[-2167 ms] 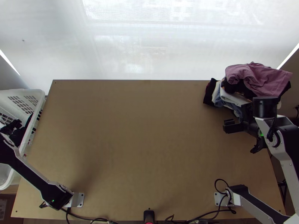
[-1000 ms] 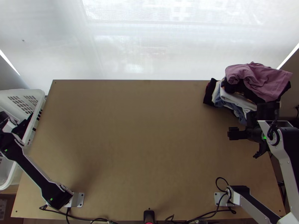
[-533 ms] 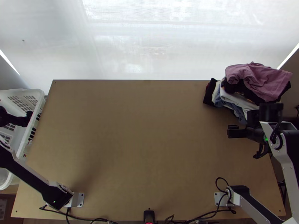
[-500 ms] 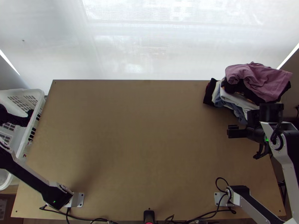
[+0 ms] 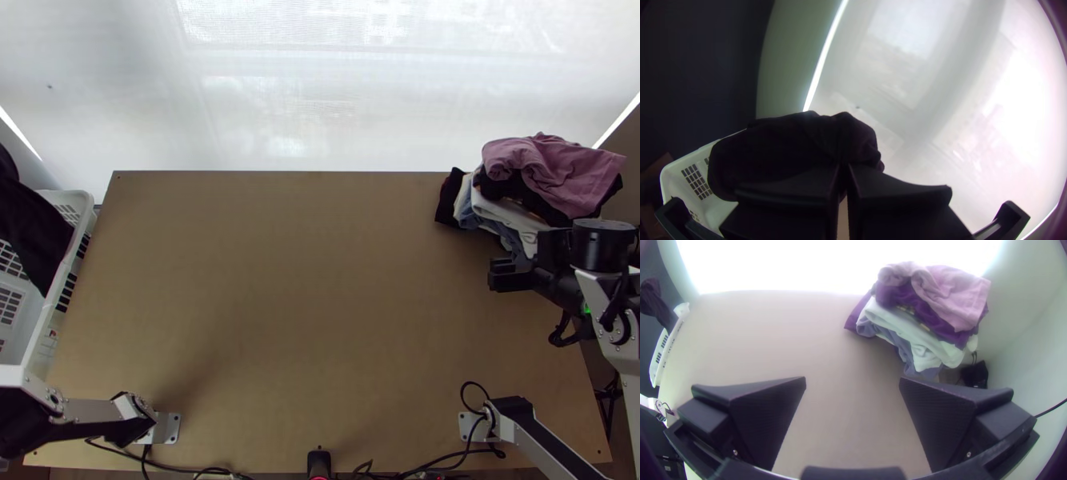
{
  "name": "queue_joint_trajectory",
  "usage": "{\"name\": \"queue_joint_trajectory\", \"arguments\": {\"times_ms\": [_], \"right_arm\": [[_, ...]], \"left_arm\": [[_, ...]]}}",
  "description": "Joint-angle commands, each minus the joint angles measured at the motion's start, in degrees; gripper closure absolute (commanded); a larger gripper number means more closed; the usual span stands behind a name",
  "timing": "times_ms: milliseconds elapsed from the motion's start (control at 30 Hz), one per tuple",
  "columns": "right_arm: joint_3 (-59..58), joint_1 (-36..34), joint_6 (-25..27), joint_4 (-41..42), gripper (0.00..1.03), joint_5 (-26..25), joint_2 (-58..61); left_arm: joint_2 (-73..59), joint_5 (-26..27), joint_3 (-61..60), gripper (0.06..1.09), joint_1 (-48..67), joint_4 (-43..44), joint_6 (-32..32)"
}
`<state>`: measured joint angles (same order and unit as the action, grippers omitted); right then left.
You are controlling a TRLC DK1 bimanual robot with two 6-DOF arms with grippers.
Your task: Fold the t-shirt
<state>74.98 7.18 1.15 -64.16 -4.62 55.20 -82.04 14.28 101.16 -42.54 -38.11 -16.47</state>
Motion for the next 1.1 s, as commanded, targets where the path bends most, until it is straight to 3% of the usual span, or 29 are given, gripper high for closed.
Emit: {"name": "queue_joint_trajectory", "arguments": {"times_ms": [0,333,667,900,1067], "right_arm": [[4.0,2.0,0.2,1.1,0.05,0.1,-0.9],[3.9,2.4,0.0,1.2,0.05,0.1,-1.9],[2.5,-1.6,0.3,0.1,0.05,0.1,-3.0],[2.5,-5.9,0.3,-0.7,0.05,0.1,-4.0],[2.5,-8.6,0.3,-0.9,0.05,0.1,-4.6]], "left_arm": [[19.7,0.9,-5.6,1.05,10.4,-0.1,2.2],[25.5,1.0,-5.3,1.05,33.1,-5.0,3.9],[24.3,1.0,-13.1,1.05,60.8,-6.7,-3.1],[22.6,0.5,-25.1,1.05,75.4,-0.5,-3.8],[17.2,0.5,-26.4,1.05,82.6,4.1,-5.9]]}}
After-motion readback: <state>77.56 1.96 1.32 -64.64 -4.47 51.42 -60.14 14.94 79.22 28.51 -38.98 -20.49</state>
